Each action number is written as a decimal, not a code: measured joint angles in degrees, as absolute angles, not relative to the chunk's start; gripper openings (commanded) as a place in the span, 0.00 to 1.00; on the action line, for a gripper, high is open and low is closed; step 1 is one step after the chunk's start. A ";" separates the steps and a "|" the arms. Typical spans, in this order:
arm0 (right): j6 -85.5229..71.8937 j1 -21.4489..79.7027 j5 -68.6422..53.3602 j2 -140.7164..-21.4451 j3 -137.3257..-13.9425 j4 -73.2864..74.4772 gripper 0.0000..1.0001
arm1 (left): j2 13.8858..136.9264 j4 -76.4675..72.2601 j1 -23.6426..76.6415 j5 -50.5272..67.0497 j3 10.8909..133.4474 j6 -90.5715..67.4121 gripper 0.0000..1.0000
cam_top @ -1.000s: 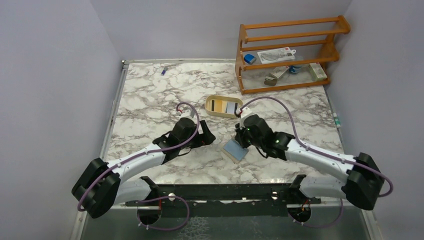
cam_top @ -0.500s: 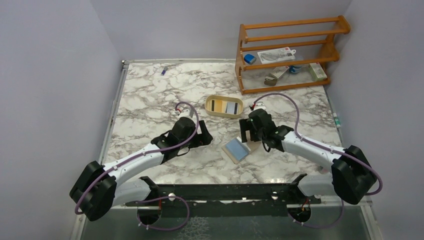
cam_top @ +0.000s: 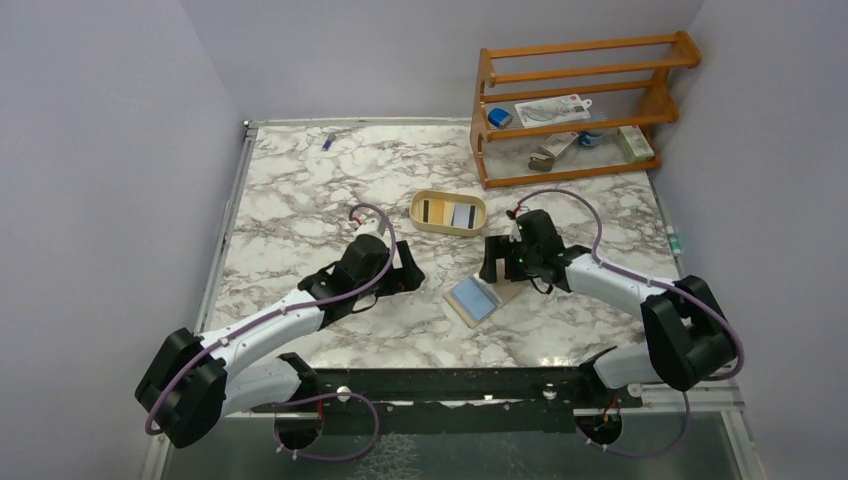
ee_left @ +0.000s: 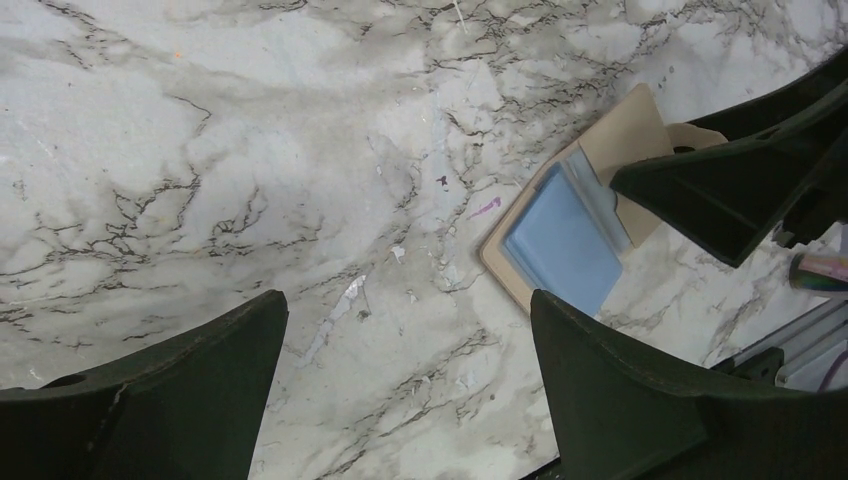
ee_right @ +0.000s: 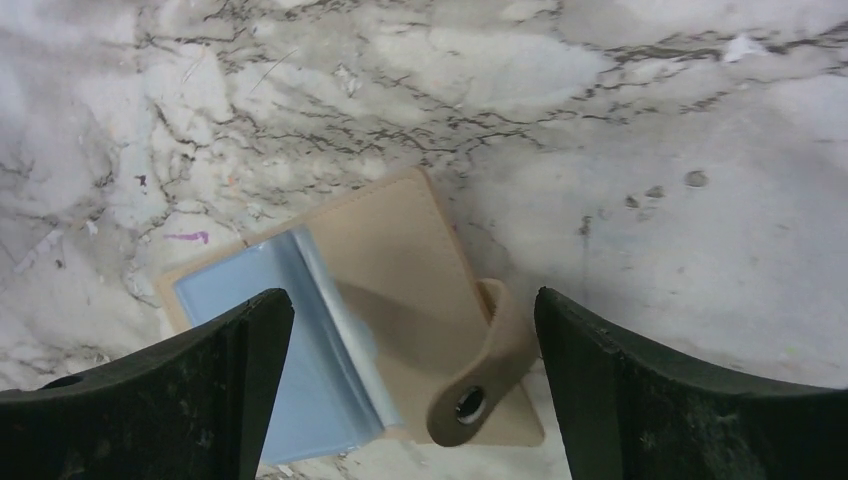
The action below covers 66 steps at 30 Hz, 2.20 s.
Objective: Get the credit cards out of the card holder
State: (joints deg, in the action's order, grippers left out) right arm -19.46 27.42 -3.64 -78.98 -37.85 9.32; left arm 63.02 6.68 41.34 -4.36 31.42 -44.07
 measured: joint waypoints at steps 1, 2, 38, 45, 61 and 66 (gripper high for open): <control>-19.42 27.42 -5.74 -79.85 -37.58 8.23 0.93 | 62.83 6.74 41.34 -4.34 31.42 -44.07 0.92; -19.42 27.42 -7.25 -80.55 -37.23 7.42 0.93 | 62.52 6.90 41.34 -4.25 31.42 -44.07 0.92; -51.48 26.15 -28.75 -66.85 -19.99 -32.47 0.01 | 50.46 -28.60 41.25 -4.08 12.12 -48.64 0.99; -60.99 24.62 -30.02 -63.35 -16.51 -46.57 0.01 | 52.86 -44.91 41.21 -6.83 5.74 -50.46 0.99; -74.11 24.56 -35.97 -62.87 -22.52 -64.90 0.01 | 76.62 -86.50 36.12 1.13 1.87 -53.25 0.66; -77.34 24.56 -37.04 -63.42 -22.92 -71.66 0.01 | 77.95 -87.11 34.39 7.20 4.84 -55.57 0.67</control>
State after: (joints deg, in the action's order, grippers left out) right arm -77.34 24.56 -37.04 -63.42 -22.92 -71.66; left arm 77.95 -87.11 34.39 7.20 4.84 -55.57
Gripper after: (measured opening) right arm 0.026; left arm 0.663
